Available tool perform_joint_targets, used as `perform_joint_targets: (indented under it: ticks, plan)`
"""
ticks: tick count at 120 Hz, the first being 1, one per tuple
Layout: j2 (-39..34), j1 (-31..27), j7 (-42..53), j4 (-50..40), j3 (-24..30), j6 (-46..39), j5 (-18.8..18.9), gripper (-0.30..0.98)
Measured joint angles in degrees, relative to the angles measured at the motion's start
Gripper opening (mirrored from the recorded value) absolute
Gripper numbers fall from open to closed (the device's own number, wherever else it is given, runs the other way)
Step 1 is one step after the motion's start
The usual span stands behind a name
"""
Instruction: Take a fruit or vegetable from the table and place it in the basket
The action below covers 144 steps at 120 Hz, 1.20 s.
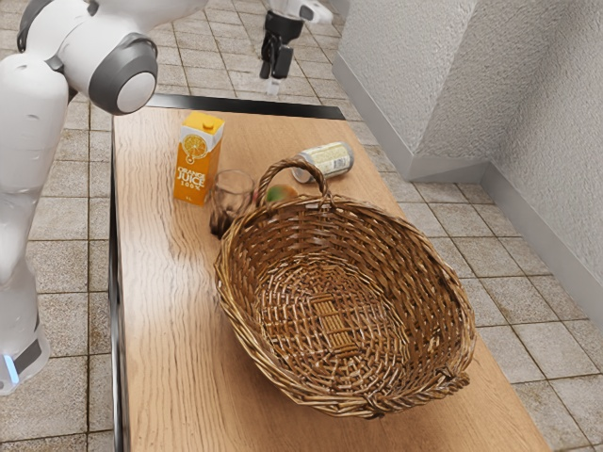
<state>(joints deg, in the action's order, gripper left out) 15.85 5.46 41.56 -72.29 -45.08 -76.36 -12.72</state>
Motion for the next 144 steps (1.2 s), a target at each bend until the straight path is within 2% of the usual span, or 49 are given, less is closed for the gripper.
perform_joint_targets:
  ticks: [42, 51, 66, 78, 96, 112, 127, 144]
  plan:
    - [-0.27, -0.58, 13.37, 2.24, -0.38, -5.38, -1.48, 0.68]
    - [-3.65, 1.54, 15.25, 11.02, -0.19, -4.87, -1.32, 0.68]
    - [-4.75, 6.64, 17.77, 12.62, 3.75, -3.64, -1.22, 0.68]
    - [-4.68, 11.15, 19.52, 8.74, 4.48, -3.03, -0.66, 0.68]
    - [-9.11, 19.55, 21.70, -2.16, 4.35, -4.39, 3.75, 0.68]
    - [-10.65, 19.79, 23.74, -7.25, 3.62, -7.13, 7.05, 0.68]
    - [-10.88, 19.01, 25.42, -9.63, 3.46, -8.51, 8.47, 0.68]
    - [-10.84, 20.92, 26.92, -15.54, 4.04, -11.69, 9.21, 0.68]
